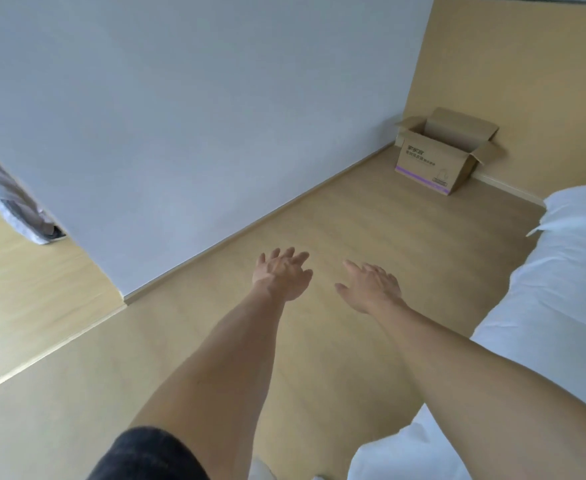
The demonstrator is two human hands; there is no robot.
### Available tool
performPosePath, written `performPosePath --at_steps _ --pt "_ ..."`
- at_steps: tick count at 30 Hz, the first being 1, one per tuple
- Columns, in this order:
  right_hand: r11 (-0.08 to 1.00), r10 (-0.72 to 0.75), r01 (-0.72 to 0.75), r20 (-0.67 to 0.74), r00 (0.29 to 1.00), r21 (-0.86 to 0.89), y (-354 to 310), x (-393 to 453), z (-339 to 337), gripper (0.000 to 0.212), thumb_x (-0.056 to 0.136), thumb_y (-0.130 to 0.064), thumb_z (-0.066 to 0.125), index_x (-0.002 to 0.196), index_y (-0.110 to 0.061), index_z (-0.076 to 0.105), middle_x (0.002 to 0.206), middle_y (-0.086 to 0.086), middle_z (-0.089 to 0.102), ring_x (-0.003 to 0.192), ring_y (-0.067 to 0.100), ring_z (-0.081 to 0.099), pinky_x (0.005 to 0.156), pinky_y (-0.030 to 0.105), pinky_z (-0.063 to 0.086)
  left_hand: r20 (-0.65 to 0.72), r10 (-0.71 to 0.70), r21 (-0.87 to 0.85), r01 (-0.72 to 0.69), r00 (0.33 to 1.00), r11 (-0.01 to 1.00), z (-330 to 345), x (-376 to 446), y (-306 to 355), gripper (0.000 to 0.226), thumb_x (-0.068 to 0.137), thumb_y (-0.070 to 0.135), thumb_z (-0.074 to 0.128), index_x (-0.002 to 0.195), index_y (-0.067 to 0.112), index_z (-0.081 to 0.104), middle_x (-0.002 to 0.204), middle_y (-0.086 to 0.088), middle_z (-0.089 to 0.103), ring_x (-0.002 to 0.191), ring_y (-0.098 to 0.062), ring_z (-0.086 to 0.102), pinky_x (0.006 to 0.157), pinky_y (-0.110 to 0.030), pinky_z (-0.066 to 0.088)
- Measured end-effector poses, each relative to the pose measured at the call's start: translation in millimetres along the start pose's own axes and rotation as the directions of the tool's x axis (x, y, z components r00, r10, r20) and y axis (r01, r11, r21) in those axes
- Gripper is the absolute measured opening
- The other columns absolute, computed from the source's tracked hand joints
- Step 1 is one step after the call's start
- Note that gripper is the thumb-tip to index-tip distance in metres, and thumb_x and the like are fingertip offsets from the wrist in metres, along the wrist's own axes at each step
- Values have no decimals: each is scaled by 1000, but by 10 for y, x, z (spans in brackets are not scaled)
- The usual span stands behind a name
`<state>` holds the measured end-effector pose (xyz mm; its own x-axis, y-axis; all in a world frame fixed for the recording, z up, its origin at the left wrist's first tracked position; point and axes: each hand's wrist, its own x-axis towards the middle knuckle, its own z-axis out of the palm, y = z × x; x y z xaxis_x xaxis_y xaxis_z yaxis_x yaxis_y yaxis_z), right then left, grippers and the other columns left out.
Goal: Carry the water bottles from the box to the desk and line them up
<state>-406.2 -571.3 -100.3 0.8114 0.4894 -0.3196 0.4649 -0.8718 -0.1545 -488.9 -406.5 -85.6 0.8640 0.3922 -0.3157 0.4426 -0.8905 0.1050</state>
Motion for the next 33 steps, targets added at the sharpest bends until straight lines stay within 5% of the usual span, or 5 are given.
performPosePath --at_steps 15,33 --pt "925 377 -374 -30 926 65 660 1984 -825 67 97 -59 41 157 -34 23 160 5 34 147 25 29 116 43 28 19 381 88 -381 924 920 -717 2756 647 53 103 49 30 155 35 30 161 3 31 147 -26 26 120 -49 19" --pt "854 500 -497 23 866 156 1069 4087 -1554 62 97 -58 42 153 -34 30 155 6 39 144 26 32 116 44 27 93 452 143 -461 887 876 -1442 5211 977 53 104 48 30 156 35 28 157 4 35 145 -27 29 121 -48 19"
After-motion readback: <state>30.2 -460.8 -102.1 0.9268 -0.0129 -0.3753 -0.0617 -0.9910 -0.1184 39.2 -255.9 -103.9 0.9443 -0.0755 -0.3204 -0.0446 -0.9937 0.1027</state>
